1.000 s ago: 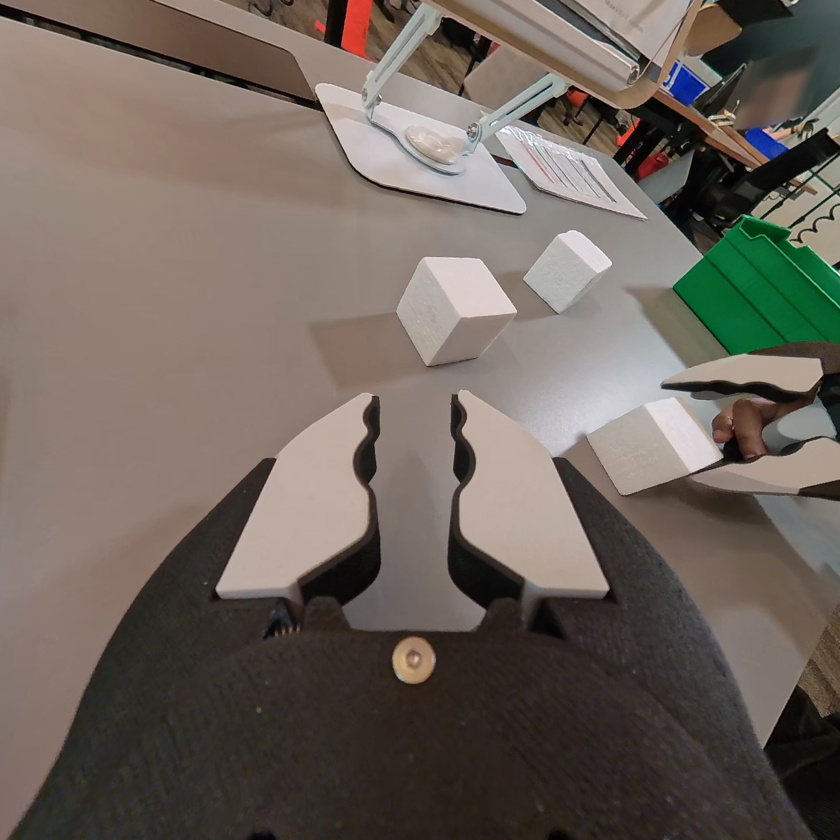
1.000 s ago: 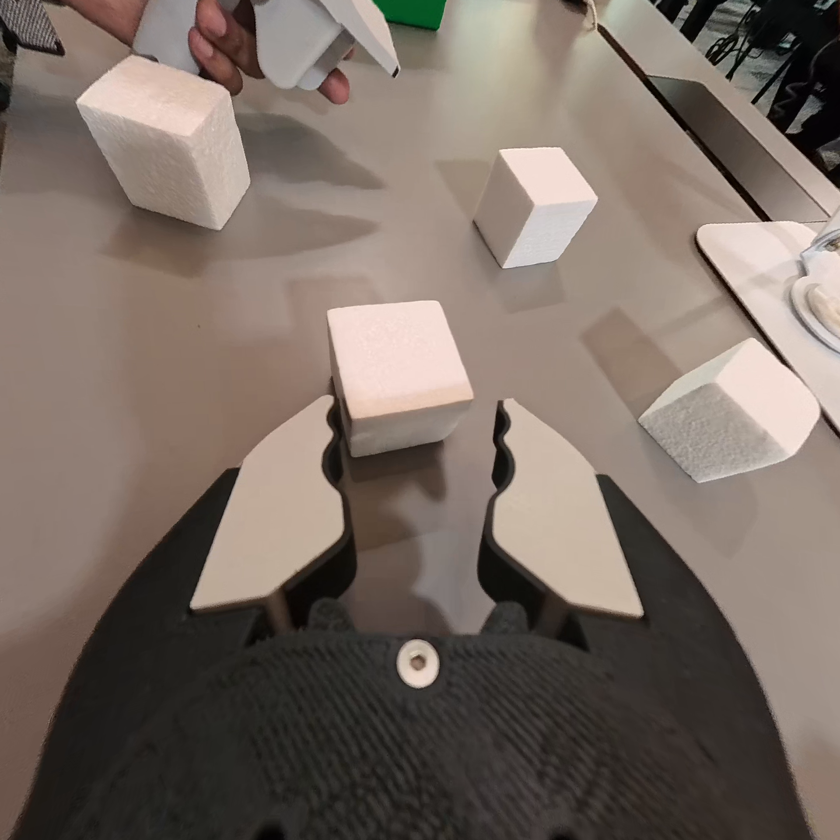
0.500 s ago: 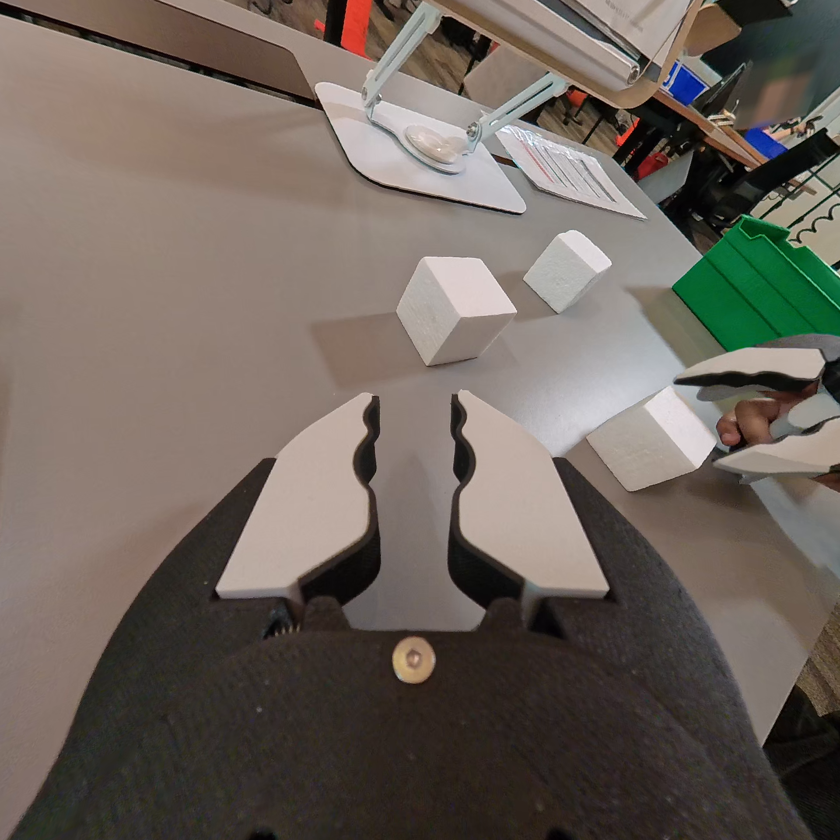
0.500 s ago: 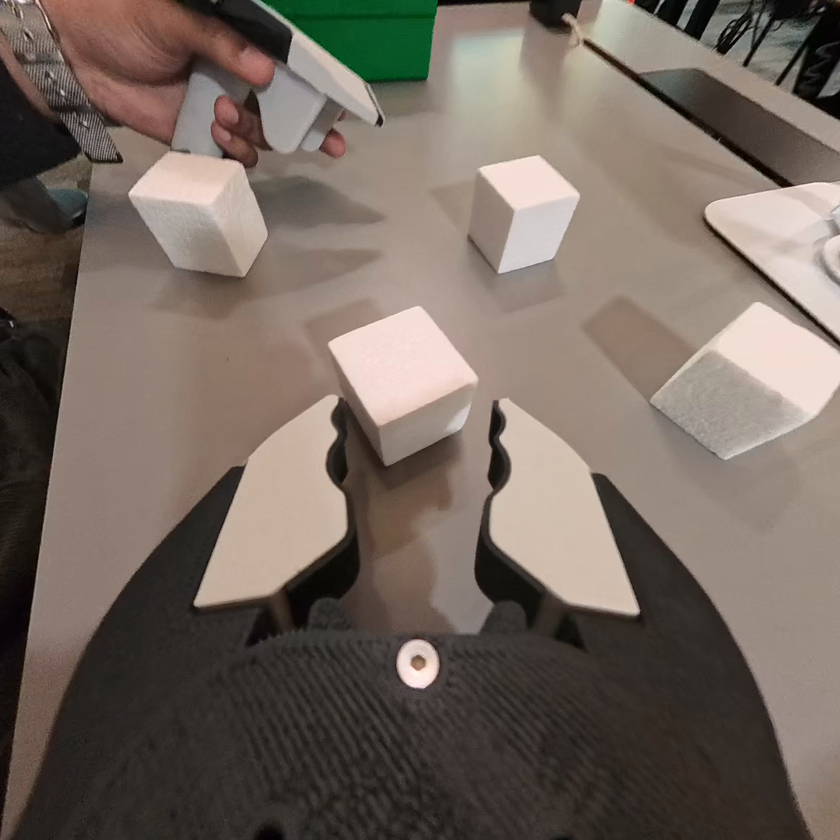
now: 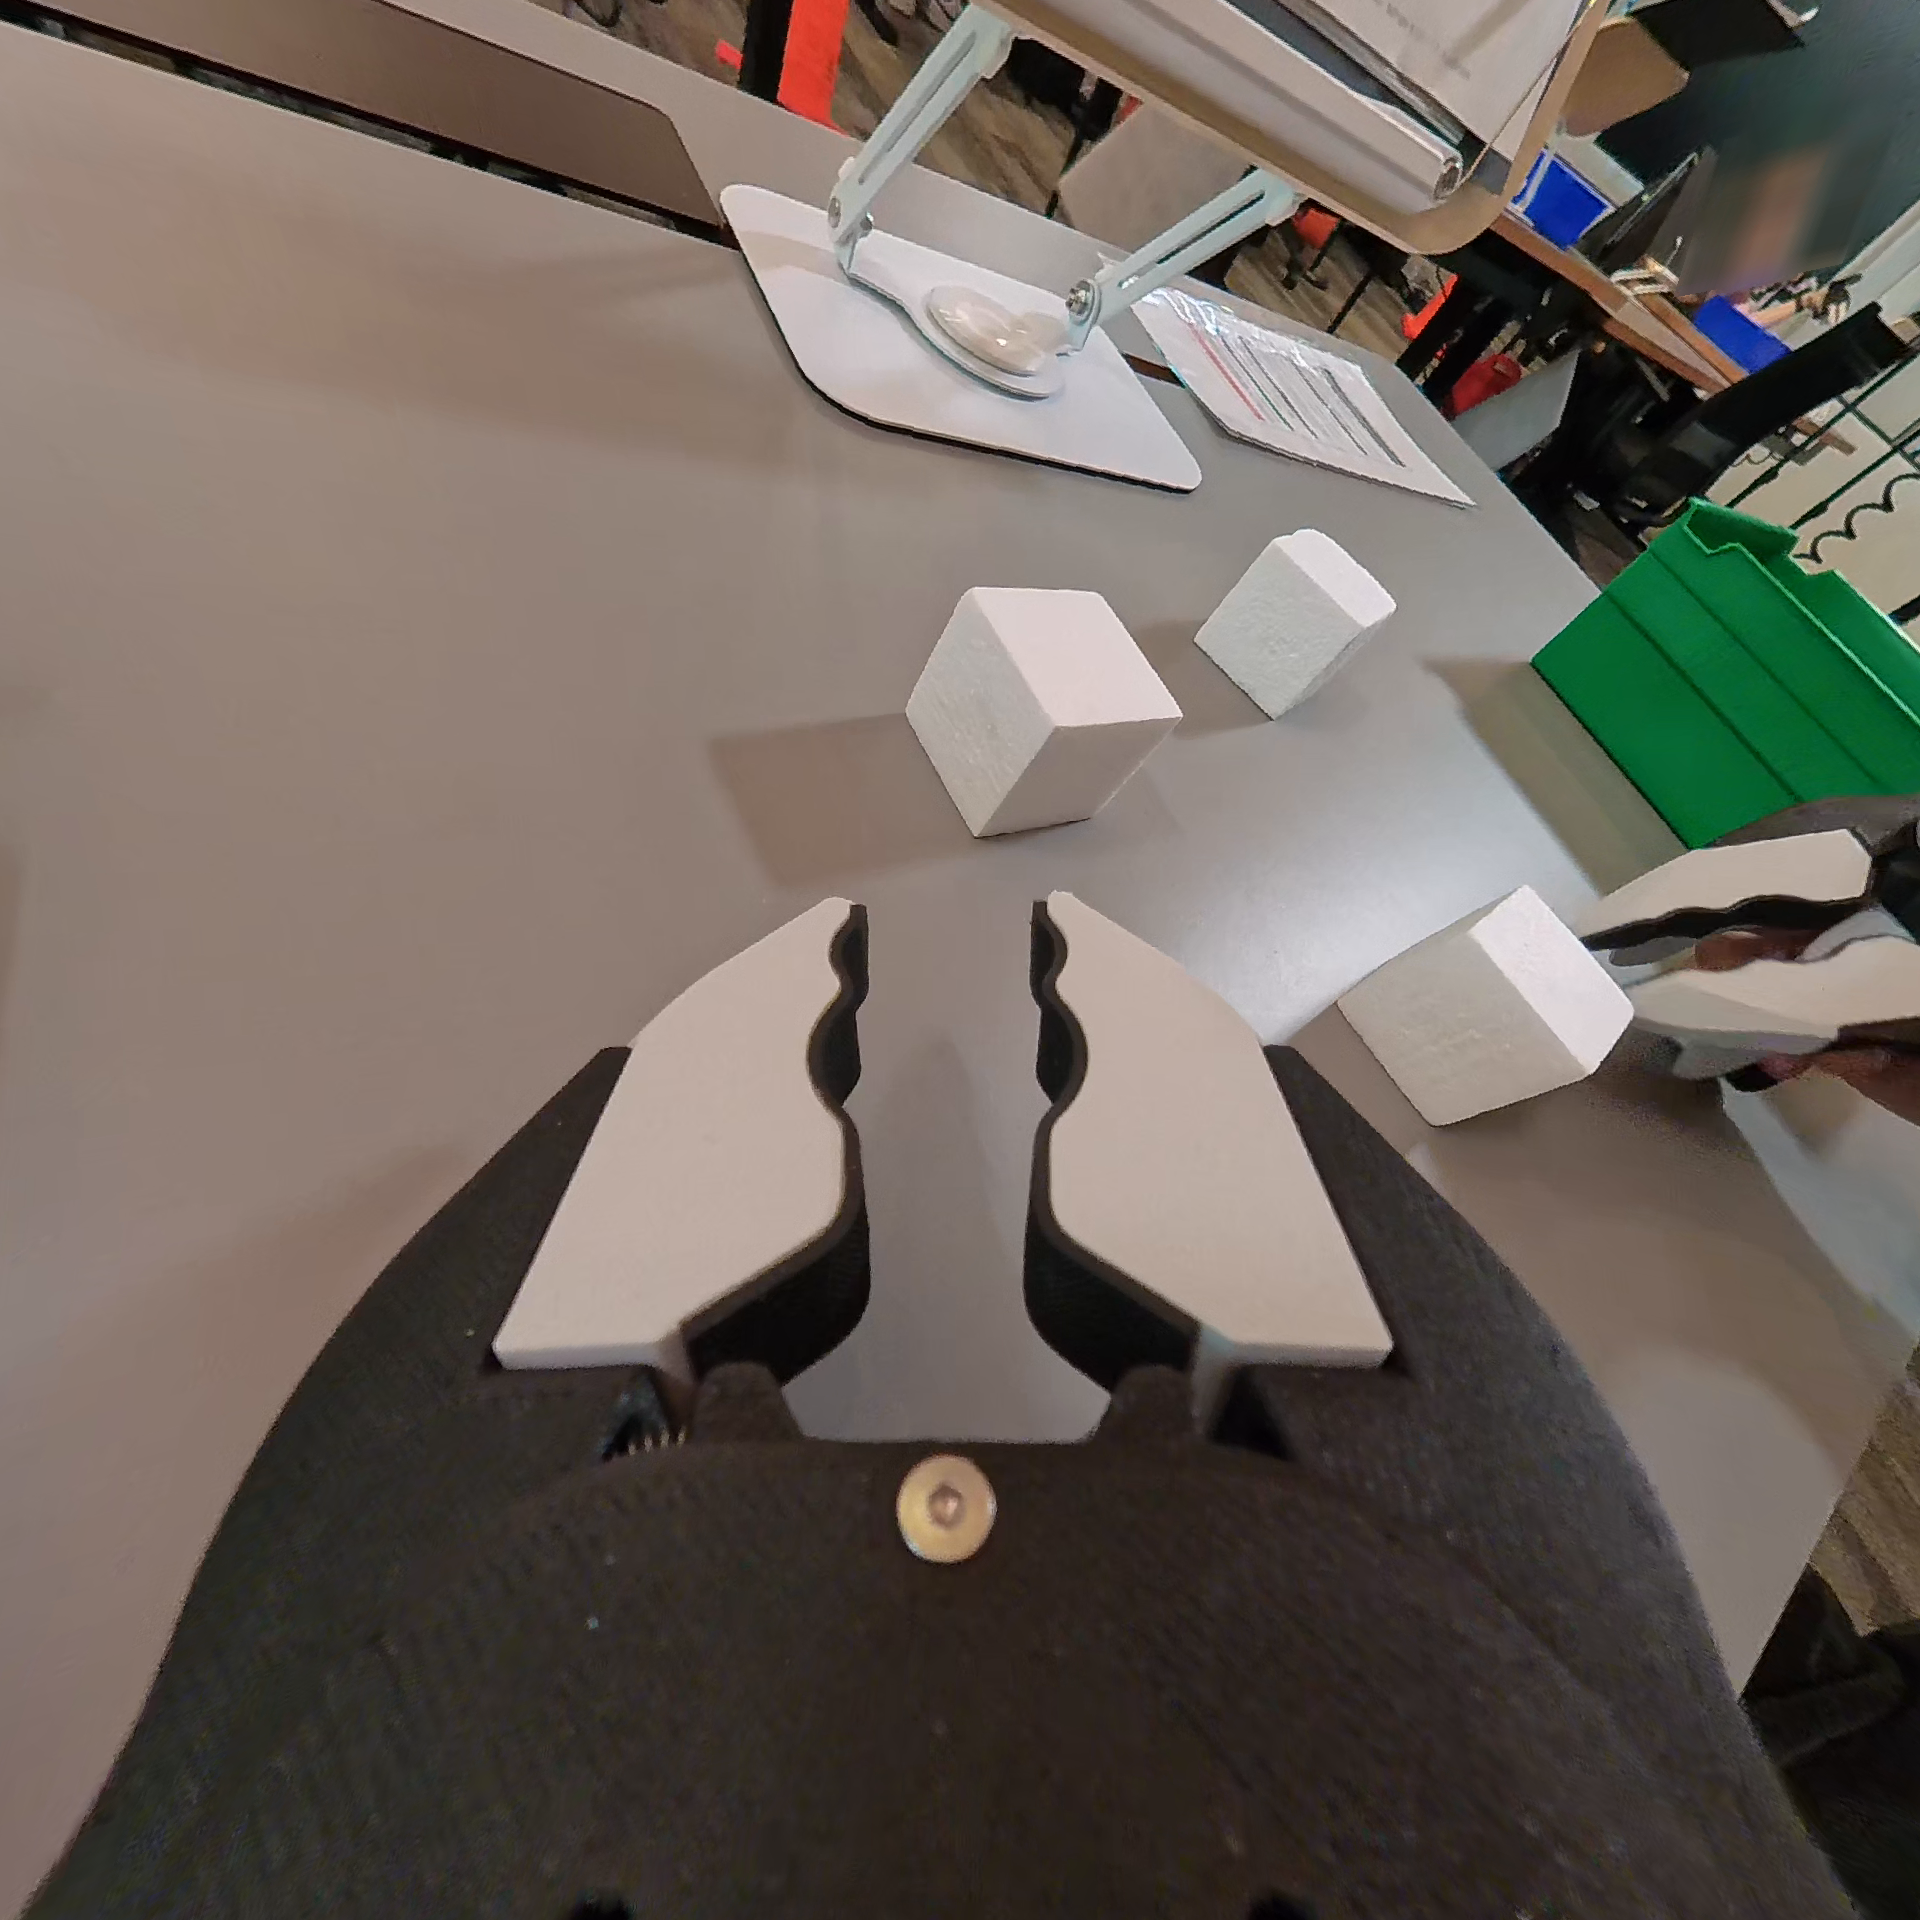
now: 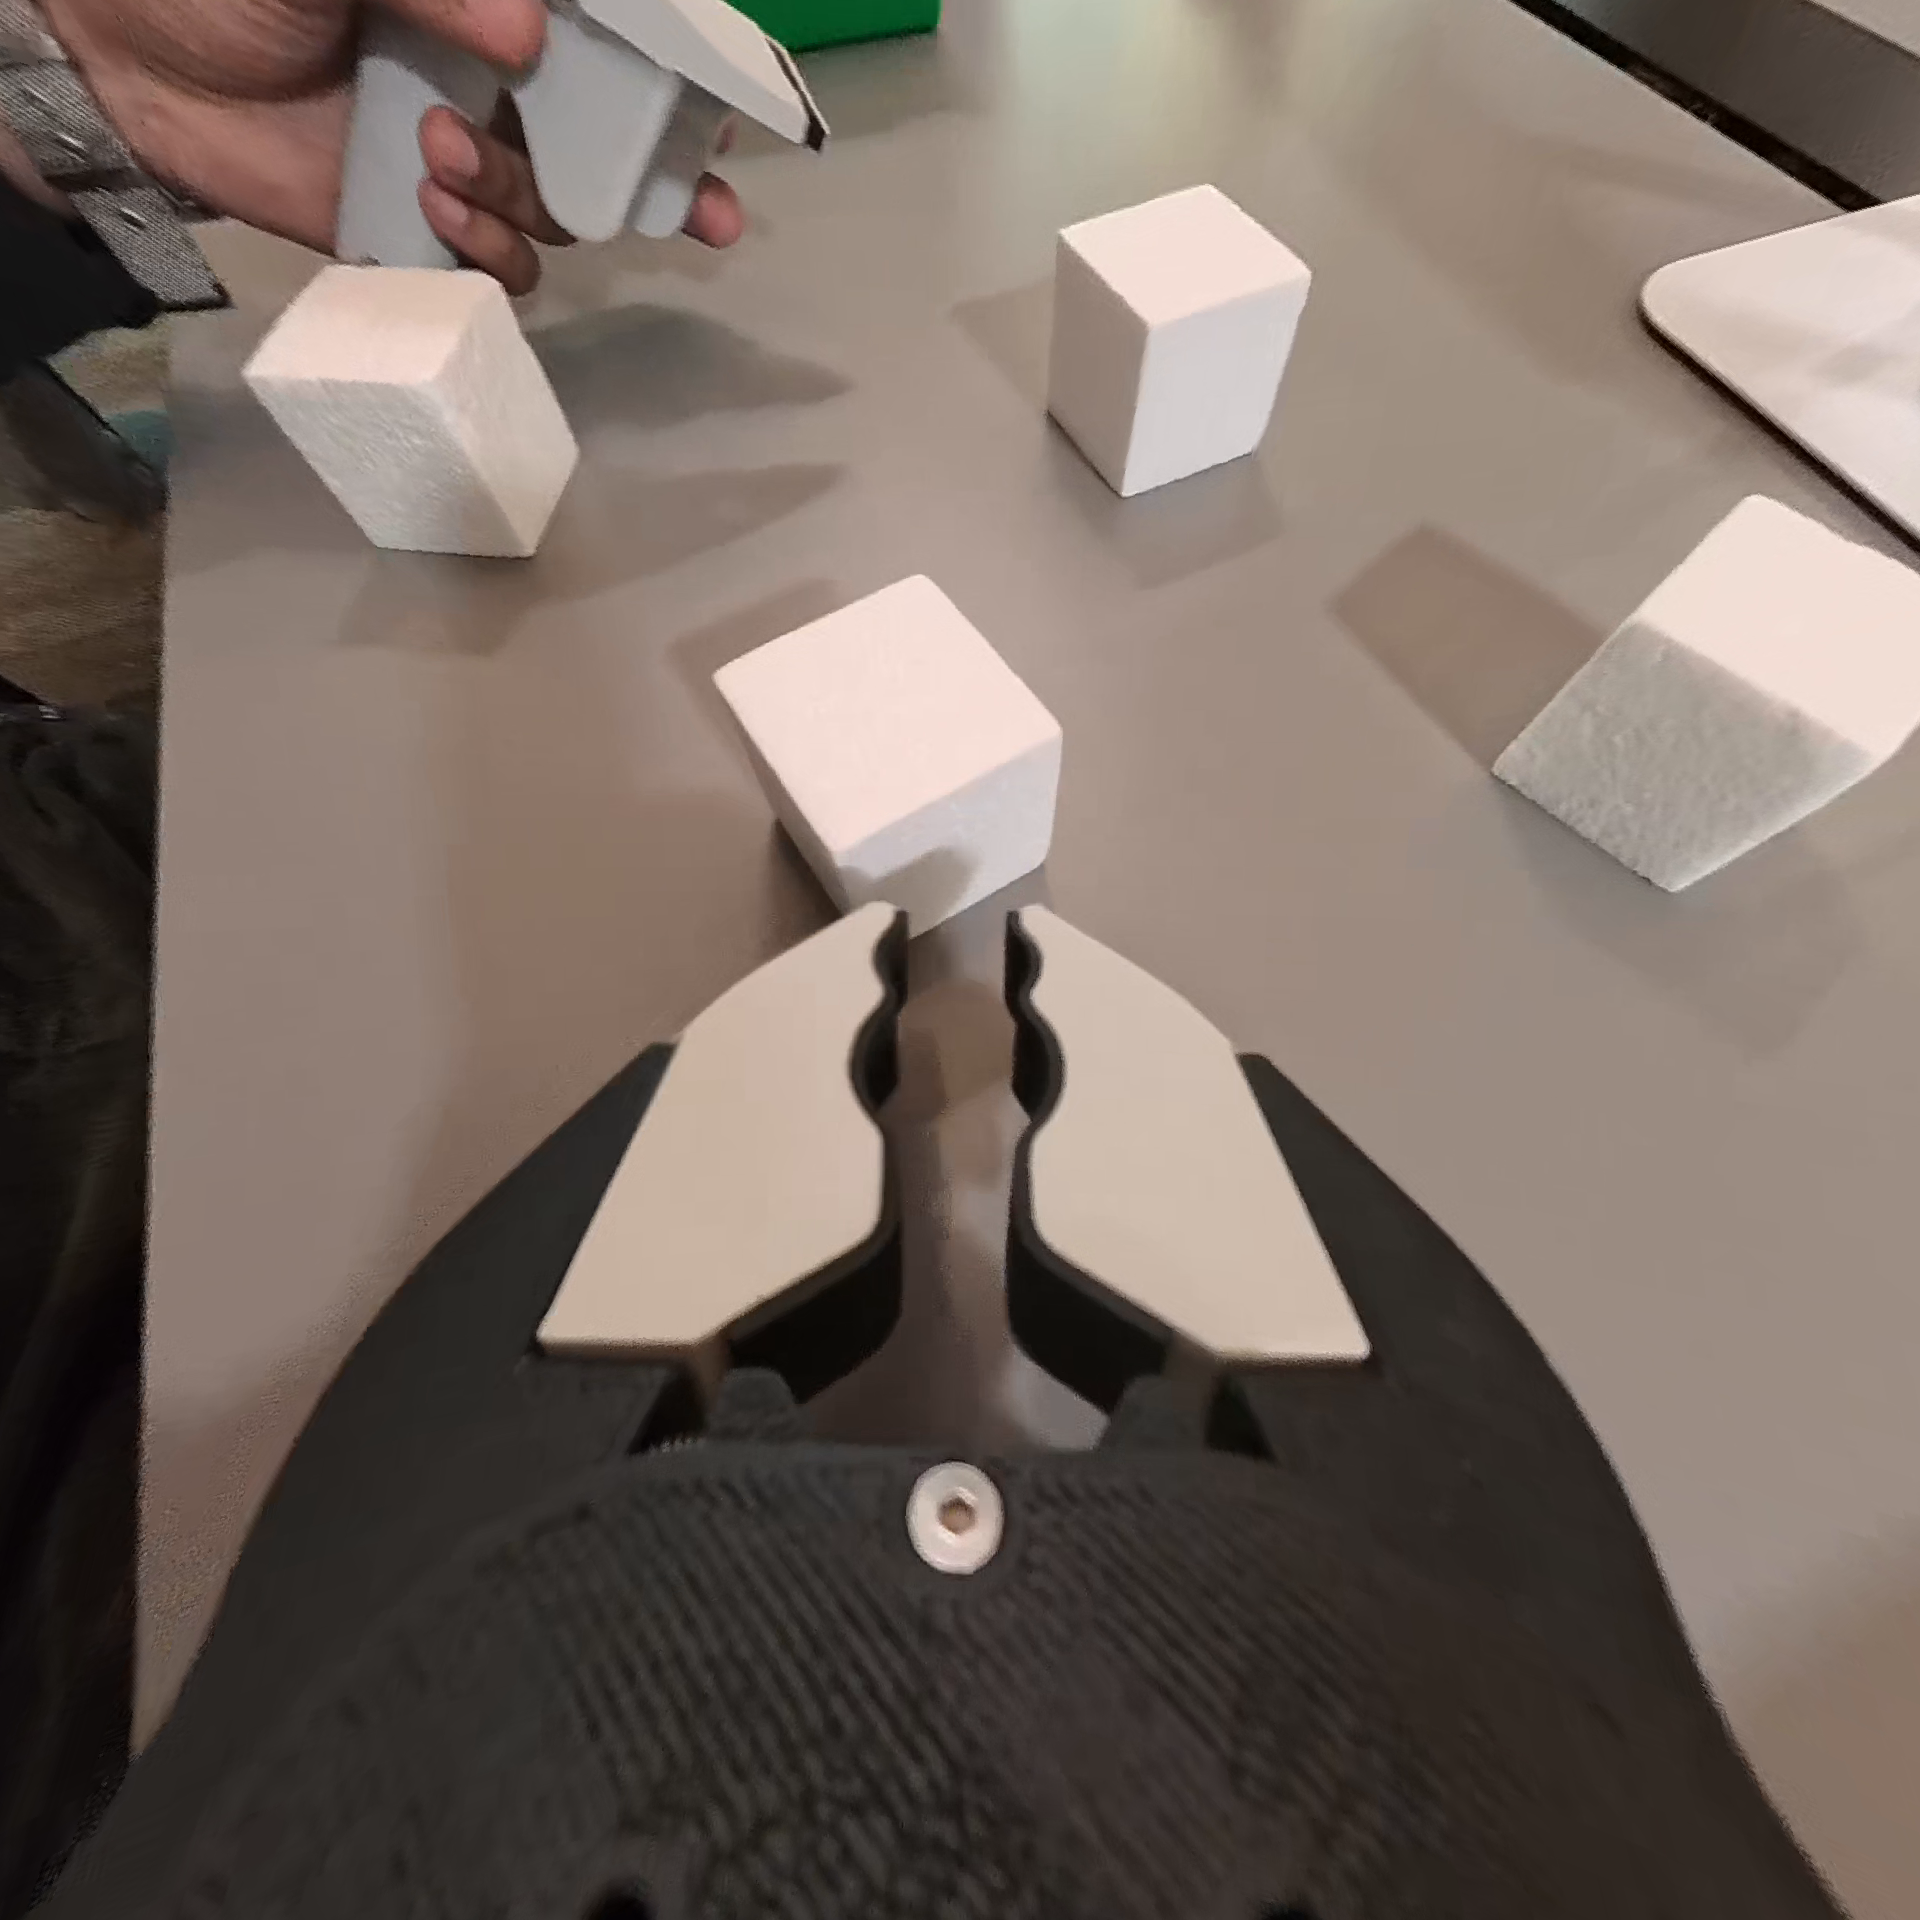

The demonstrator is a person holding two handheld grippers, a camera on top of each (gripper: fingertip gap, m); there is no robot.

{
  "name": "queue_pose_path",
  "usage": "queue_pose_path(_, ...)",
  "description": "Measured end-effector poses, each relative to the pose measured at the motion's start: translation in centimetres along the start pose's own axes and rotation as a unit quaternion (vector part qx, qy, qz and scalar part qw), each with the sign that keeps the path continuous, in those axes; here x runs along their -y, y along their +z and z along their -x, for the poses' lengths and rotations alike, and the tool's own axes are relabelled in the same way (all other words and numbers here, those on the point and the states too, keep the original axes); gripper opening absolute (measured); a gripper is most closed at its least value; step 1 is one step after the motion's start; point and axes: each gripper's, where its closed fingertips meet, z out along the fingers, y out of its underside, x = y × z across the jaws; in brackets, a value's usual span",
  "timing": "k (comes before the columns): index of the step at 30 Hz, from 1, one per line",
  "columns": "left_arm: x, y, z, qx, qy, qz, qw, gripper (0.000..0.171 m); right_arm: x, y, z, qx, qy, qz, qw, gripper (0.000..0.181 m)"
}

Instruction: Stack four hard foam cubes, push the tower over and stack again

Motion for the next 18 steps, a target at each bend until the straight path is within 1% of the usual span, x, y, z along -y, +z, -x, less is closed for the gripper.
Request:
queue_pose_path(3,-0.1,0.1,-0.1,0.001,0.005,0.002,1.000,0.031,-0.5,0.4,-0.2,-0.014,-0.014,0.021,1.000,0.000)
queue_pose_path(11,-0.1,0.0,-0.1,0.002,0.003,0.004,1.000,0.031,-0.3,1.3,1.4,0.003,-0.042,0.028,0.999,0.000)
queue_pose_path(18,-0.2,0.1,0.0,0.003,0.004,0.005,1.000,0.030,-0.1,1.3,1.7,0.013,-0.044,0.024,0.999,0.001)
